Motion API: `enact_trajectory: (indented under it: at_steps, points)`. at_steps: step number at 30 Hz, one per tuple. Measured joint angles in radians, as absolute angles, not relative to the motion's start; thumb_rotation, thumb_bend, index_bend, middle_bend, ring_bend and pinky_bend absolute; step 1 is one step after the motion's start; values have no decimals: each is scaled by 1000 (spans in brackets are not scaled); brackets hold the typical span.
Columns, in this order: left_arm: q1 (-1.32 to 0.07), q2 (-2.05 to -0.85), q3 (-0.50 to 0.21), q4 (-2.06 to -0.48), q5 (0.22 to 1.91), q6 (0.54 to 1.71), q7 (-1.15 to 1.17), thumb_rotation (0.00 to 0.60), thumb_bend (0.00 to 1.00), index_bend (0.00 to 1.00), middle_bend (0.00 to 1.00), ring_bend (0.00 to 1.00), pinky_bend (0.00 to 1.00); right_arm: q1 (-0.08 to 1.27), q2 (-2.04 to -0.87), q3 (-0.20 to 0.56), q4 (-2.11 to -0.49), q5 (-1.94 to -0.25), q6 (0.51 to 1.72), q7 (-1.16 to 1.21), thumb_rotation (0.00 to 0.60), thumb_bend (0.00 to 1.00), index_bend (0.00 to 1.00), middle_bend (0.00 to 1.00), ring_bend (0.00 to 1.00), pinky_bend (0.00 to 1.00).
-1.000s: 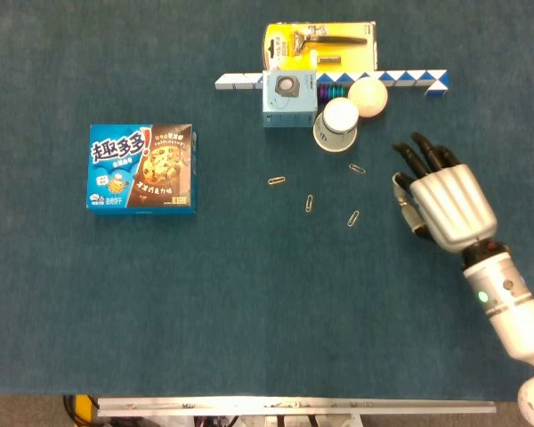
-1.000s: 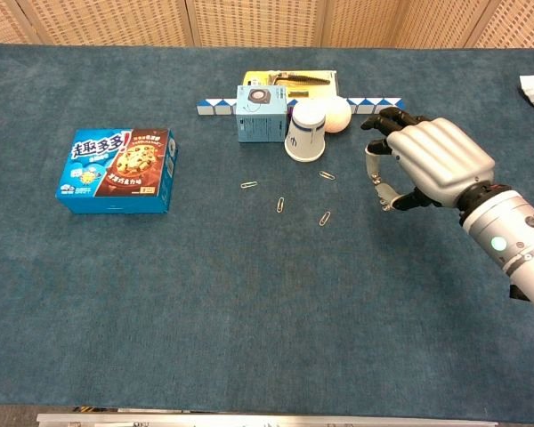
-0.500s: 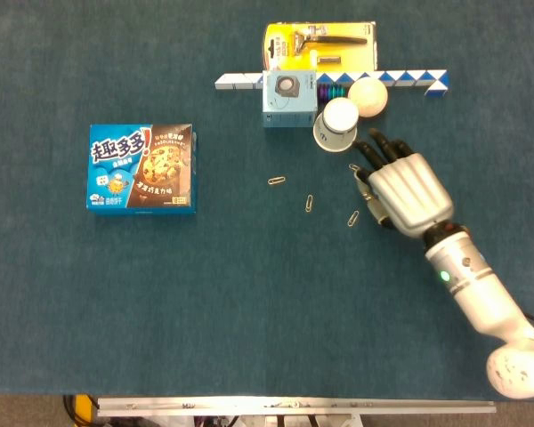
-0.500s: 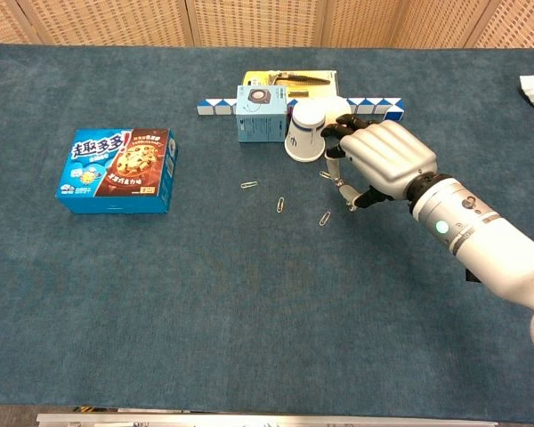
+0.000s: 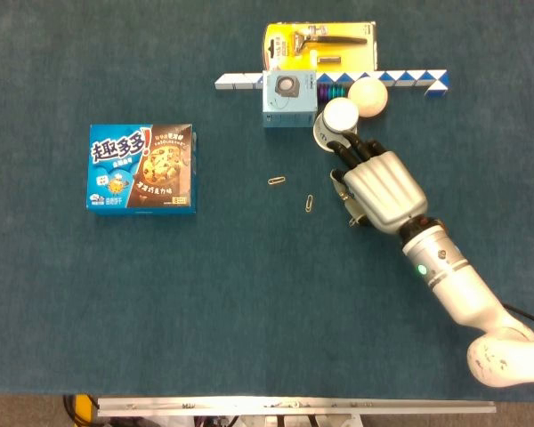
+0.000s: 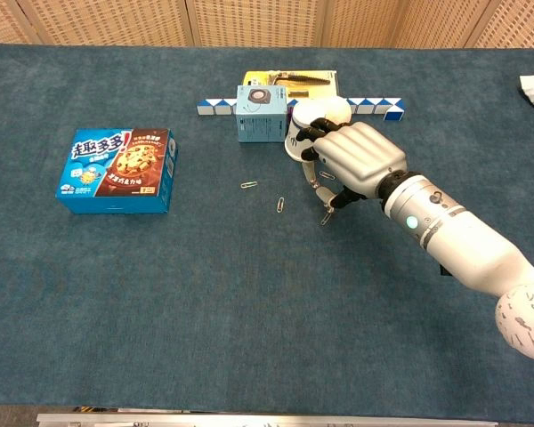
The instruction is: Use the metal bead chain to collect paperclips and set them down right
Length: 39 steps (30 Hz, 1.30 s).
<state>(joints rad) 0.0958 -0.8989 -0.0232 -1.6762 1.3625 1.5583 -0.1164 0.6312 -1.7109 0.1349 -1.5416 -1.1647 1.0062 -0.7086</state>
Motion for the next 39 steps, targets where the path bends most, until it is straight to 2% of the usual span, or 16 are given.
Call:
enact_trajectory:
  at_steps: [20, 39]
  points:
    - [102, -890, -31, -1669, 1359, 1549, -150, 600, 246, 435, 294, 169, 315, 708, -1760, 149, -1513, -1154, 989, -710, 600, 366, 562, 157, 60, 219]
    - [108, -881, -37, -1644, 1347, 1531, -210, 600, 246, 435, 294, 169, 316, 808, -1840, 201, -1388, -1110, 929, -668, 600, 367, 564, 159, 60, 219]
